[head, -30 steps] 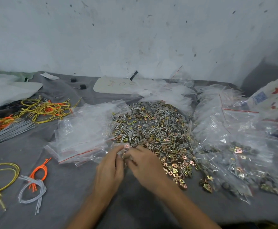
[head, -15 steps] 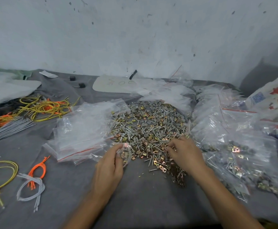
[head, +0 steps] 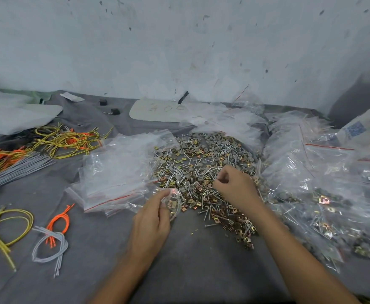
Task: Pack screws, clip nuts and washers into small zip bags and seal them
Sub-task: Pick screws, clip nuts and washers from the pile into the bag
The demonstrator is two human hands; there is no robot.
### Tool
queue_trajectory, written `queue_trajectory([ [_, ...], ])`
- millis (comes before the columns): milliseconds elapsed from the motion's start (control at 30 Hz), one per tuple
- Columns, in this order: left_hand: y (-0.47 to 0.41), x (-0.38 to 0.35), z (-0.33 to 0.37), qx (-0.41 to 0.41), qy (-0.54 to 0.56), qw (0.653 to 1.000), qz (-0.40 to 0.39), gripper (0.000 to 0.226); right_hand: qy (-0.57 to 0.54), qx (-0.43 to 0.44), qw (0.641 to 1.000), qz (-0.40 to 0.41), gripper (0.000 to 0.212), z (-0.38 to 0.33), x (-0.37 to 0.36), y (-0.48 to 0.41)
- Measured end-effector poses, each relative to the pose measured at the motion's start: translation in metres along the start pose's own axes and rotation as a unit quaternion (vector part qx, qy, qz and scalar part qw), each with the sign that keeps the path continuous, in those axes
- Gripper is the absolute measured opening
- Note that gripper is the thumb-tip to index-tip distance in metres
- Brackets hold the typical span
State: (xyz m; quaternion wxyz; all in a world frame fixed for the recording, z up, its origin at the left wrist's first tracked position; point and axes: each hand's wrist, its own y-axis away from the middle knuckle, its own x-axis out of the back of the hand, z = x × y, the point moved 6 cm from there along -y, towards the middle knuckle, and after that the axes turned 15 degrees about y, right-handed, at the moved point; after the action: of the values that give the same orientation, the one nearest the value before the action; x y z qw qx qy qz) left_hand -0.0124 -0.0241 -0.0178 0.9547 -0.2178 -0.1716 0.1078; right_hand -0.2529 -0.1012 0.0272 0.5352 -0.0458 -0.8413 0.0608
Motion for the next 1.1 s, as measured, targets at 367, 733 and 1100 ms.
queue_trajectory([
  [367, 0.000, 0.002, 0.003, -0.001, -0.001, 1.000, 0.010, 0.036, 0.210, 0.113, 0.968, -0.084, 0.017, -0.019, -0.051, -0.053],
  [733, -0.001, 0.000, -0.001, -0.007, -0.012, 1.000, 0.009, 0.036, 0.147, 0.093, 0.984, -0.049, 0.013, -0.019, -0.035, -0.033],
  [1100, 0.000, -0.002, -0.002, -0.007, -0.015, 1.000, -0.002, 0.034, 0.009, 0.224, 0.975, 0.002, 0.010, -0.082, -0.034, 0.069],
])
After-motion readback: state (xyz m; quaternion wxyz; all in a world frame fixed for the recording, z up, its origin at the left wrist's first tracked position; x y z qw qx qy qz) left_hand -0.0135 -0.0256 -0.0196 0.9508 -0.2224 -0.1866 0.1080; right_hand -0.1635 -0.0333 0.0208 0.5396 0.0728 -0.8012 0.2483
